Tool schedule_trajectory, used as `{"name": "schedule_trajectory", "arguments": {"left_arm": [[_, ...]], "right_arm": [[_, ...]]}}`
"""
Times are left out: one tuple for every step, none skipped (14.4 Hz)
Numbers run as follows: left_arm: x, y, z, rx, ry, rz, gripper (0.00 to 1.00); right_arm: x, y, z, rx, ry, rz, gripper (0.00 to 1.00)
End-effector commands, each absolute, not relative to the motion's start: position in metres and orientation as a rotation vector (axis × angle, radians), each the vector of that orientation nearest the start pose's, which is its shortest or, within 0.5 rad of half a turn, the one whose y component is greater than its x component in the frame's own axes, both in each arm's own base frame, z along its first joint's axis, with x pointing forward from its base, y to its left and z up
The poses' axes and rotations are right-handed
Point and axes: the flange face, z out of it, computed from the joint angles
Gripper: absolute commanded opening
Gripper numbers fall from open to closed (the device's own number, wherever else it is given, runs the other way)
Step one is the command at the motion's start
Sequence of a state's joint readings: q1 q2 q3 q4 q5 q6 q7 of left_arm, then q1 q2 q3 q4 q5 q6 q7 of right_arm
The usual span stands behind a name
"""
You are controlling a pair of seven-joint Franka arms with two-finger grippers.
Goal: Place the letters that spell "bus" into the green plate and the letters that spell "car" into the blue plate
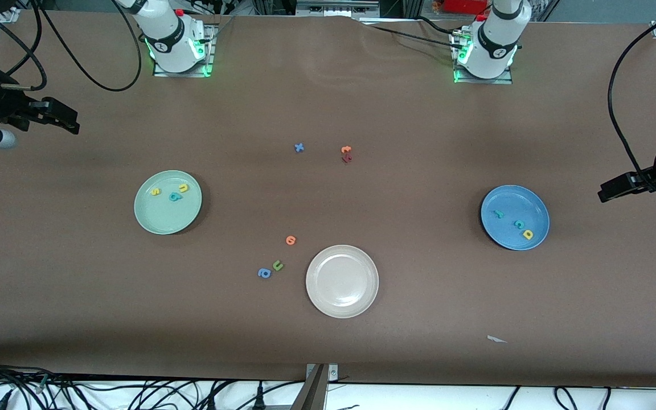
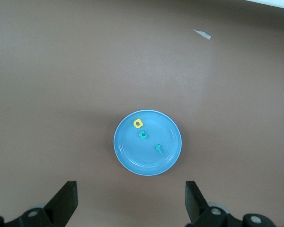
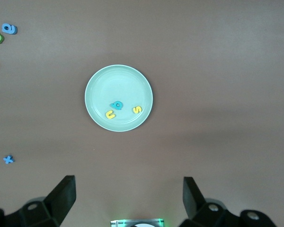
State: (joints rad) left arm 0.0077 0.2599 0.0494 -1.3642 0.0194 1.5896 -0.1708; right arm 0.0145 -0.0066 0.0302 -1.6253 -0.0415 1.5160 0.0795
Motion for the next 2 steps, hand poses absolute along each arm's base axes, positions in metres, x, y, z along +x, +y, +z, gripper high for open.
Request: {"name": "schedule_trajectory", "arguments": {"left_arm": [[0.6295,0.0362,0.5752,-3.118,-0.349,0.050,1.00],[0.6291,0.0371,0.5762,-3.118,-0.351,0.047,1.00]], "right_arm": [[0.5430,0.0180,0.6014,-3.191,0.080,0.168,1.00],[0.5430,0.0187,0.6014,-3.193,0.077,0.168,1.00]]}}
